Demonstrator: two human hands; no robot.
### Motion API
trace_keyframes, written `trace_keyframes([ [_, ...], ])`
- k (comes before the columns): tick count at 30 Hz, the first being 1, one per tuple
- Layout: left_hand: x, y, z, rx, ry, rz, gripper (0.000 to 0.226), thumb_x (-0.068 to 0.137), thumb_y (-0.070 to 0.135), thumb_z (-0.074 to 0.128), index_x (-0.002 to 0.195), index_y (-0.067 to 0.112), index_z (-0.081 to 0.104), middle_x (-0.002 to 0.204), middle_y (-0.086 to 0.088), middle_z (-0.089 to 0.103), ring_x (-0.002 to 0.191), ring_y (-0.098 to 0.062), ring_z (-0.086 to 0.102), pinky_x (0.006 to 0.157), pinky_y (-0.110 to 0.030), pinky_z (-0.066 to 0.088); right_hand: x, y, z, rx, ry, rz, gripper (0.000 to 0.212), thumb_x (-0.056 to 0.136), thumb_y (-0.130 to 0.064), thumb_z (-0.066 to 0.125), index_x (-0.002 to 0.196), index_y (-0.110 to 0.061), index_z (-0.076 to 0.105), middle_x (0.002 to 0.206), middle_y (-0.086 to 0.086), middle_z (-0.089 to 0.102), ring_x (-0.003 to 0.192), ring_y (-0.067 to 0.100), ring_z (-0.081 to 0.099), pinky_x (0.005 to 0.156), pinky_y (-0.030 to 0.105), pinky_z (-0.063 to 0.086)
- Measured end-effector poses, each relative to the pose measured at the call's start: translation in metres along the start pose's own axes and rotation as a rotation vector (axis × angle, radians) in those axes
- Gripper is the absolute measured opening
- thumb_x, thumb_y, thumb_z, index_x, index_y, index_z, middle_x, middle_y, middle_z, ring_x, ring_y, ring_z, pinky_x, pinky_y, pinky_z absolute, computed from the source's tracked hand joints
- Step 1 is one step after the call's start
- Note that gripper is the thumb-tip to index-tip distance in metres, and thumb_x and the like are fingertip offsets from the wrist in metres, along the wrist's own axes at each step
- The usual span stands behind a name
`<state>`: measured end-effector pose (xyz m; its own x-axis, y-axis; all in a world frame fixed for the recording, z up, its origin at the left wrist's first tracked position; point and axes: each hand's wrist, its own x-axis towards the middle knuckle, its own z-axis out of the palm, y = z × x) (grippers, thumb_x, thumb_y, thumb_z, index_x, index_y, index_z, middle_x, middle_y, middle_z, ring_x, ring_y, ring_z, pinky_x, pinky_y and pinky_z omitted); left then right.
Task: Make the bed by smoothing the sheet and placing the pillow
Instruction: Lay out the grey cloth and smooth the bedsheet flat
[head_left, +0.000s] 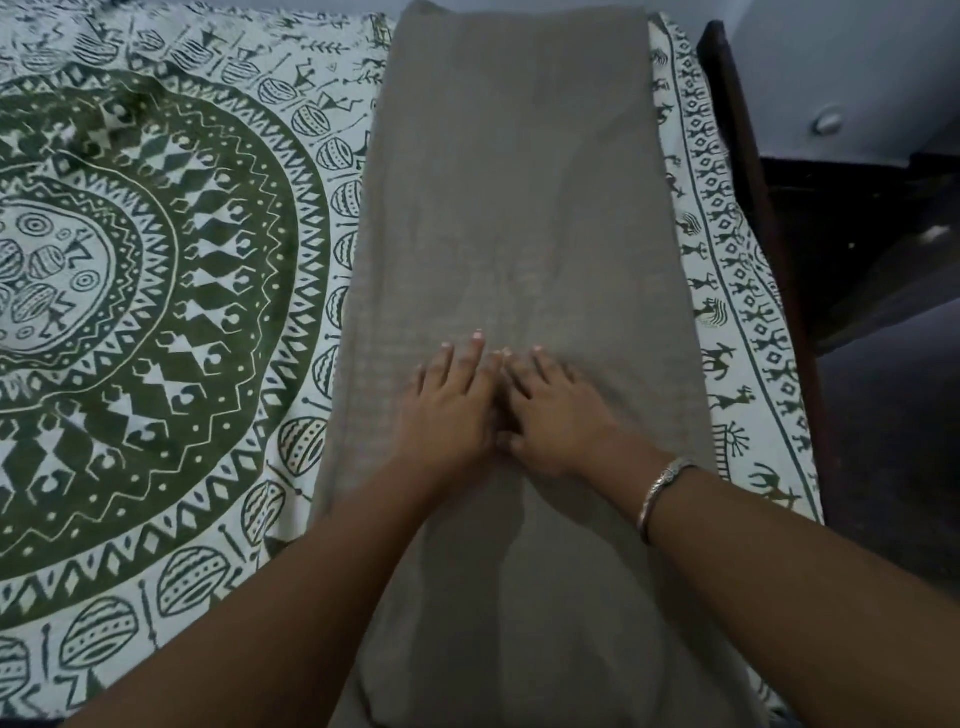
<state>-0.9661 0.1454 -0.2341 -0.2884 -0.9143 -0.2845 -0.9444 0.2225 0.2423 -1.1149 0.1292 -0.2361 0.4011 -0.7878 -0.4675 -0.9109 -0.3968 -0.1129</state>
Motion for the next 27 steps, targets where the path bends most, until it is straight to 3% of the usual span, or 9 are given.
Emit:
trace_keyframes([
  [3,-0.001,-0.015,0.023,0.111,-0.161,-0.044,0.068,0.095,0.058,0.026,0.151,0.034,-0.003,0.158,0.006,-0.015,0.146,-0.027,-0.009,0.112,-0.057,0.003,0.001,0.016,0.02,0.023,0.003,0.063,0.08,0.089,-0.067,0.034,0.151,-0.037,-0.006,0.16,-0.007,-0.015,0.147,0.03,-0.012,0.115,0.055,0.002],
  [6,-0.013,-0.029,0.027,0.122,-0.159,-0.189,0.069,0.091,0.067,0.015,0.148,0.038,-0.012,0.156,0.006,-0.023,0.143,-0.036,-0.018,0.106,-0.068,-0.004,-0.008,0.036,0.031,0.126,0.085,0.339,0.085,0.083,-0.08,0.023,0.149,-0.04,-0.013,0.159,-0.005,-0.02,0.145,0.039,-0.014,0.113,0.058,-0.003],
  [9,-0.015,-0.02,0.025,0.073,-0.007,-0.156,0.065,0.094,0.058,0.021,0.151,0.03,0.008,0.16,-0.006,0.002,0.141,-0.047,0.008,0.101,-0.074,0.011,-0.016,0.037,0.03,0.181,0.137,0.54,0.091,0.083,-0.08,0.02,0.152,-0.03,-0.01,0.159,0.007,-0.017,0.143,0.045,-0.012,0.113,0.06,-0.003],
  [11,-0.02,-0.009,0.034,0.133,-0.05,0.079,0.062,0.089,0.051,0.031,0.145,0.024,0.029,0.151,-0.01,0.034,0.13,-0.045,0.04,0.09,-0.075,0.032,-0.022,0.024,0.037,0.099,0.21,0.382,0.087,0.085,-0.076,0.022,0.153,-0.028,-0.004,0.16,0.012,-0.01,0.144,0.044,-0.005,0.112,0.06,0.003],
  [14,-0.035,0.006,0.053,0.182,-0.109,0.126,0.069,0.083,0.052,0.036,0.142,0.016,0.036,0.148,-0.012,0.039,0.13,-0.042,0.042,0.094,-0.071,0.032,-0.037,0.008,0.061,0.036,0.185,0.005,0.078,0.086,-0.064,0.022,0.152,-0.023,0.02,0.159,0.005,0.018,0.144,0.039,0.019,0.11,0.062,0.022],
  [17,-0.057,0.008,0.065,0.219,-0.069,0.13,0.078,0.082,0.062,0.033,0.146,0.018,0.033,0.153,-0.008,0.03,0.136,-0.041,0.033,0.101,-0.069,0.025,-0.057,0.017,0.076,0.097,0.186,0.18,0.082,0.082,-0.072,0.019,0.152,-0.03,0.018,0.16,0.004,0.016,0.144,0.04,0.015,0.115,0.056,0.015],
  [21,-0.081,0.016,0.069,0.091,-0.05,-0.173,0.093,0.077,0.075,0.021,0.152,0.019,0.014,0.159,-0.008,0.009,0.143,-0.042,0.011,0.108,-0.065,0.004,-0.085,0.024,0.081,0.167,0.215,0.508,0.085,0.084,-0.076,0.014,0.153,-0.029,-0.003,0.161,0.01,-0.008,0.145,0.041,-0.008,0.116,0.051,-0.006],
  [23,-0.093,0.037,0.072,0.102,-0.112,-0.039,0.094,0.077,0.072,0.027,0.149,0.011,0.023,0.157,-0.012,0.016,0.141,-0.044,0.018,0.106,-0.067,0.013,-0.098,0.013,0.084,0.122,0.22,0.404,0.082,0.086,-0.072,0.014,0.153,-0.027,0.001,0.16,0.014,-0.003,0.144,0.043,-0.003,0.114,0.055,-0.007],
  [27,-0.112,0.074,0.087,0.137,-0.131,0.178,0.092,0.075,0.066,0.037,0.143,0.004,0.037,0.152,-0.015,0.031,0.137,-0.038,0.033,0.105,-0.066,0.021,-0.127,0.004,0.11,0.052,0.294,0.065,0.074,0.085,-0.059,0.029,0.149,-0.023,0.033,0.155,0.007,0.03,0.142,0.036,0.025,0.112,0.057,0.014],
])
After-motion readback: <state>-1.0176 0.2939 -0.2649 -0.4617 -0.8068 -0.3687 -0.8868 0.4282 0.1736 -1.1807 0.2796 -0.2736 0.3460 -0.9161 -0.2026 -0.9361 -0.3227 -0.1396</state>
